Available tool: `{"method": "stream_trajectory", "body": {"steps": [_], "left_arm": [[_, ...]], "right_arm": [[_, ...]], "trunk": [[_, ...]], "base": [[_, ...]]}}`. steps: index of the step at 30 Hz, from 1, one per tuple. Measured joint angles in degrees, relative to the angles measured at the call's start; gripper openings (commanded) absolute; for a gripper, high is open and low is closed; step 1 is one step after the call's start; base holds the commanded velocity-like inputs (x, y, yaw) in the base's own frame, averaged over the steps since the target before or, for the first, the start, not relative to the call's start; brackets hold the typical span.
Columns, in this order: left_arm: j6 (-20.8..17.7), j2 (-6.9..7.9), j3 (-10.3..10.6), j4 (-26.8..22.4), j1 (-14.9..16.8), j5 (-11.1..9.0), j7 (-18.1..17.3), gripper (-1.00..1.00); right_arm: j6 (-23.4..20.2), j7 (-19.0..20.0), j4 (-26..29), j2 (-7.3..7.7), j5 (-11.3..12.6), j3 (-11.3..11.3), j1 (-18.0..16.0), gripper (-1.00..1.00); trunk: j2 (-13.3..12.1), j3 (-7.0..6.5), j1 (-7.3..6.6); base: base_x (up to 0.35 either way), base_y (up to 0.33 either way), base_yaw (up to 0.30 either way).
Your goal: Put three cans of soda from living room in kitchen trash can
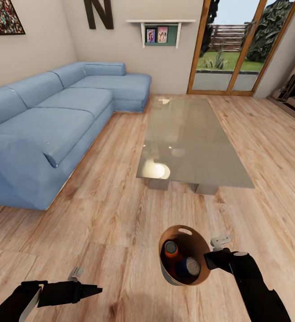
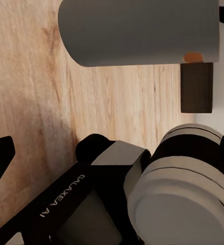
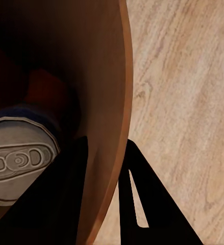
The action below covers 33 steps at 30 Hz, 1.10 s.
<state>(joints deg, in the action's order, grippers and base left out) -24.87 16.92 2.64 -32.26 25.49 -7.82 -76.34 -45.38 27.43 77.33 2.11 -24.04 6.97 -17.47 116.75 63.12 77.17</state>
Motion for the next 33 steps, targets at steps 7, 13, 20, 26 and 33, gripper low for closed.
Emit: {"method": "stream_trajectory", "body": {"steps": [7, 13, 20, 26, 33], "left_arm": [[0.00, -0.03, 0.00, 0.03, 0.00, 0.08, 0.04, 1.00], [0.00, 0.04, 0.00, 0.08, 0.00, 0.00, 0.02, 1.00], [0.00, 0.04, 0.00, 0.10, 0.00, 0.06, 0.04, 1.00], [0.00, 0.04, 0.00, 0.14, 0.00, 0.15, 0.05, 1.00], [0.00, 0.04, 0.00, 0.20, 0.00, 0.13, 0.05, 1.00]], "right_arm": [[0.00, 0.11, 0.00, 0.00, 0.01, 0.00, 0.00, -1.00], [-0.01, 0.32, 0.01, -0.07, 0.10, -0.04, -0.01, -1.00], [0.02, 0.42, 0.00, -0.07, -0.06, -0.08, 0.00, -1.00], [0.01, 0.44, 0.00, -0.09, 0.06, -0.09, 0.00, -1.00], [-0.03, 0.44, 0.00, -0.09, 0.24, -0.09, 0.00, -1.00]], "trunk": [[2.81, 1.26, 1.54], [4.03, 1.80, 2.20], [6.02, 2.69, 3.30], [8.04, 3.60, 4.40], [8.42, 3.77, 4.61]], "base": [[0.000, 0.000, 0.000], [0.000, 0.000, 0.000], [0.000, 0.000, 0.000], [0.000, 0.000, 0.000], [0.000, 0.000, 0.000]]}}
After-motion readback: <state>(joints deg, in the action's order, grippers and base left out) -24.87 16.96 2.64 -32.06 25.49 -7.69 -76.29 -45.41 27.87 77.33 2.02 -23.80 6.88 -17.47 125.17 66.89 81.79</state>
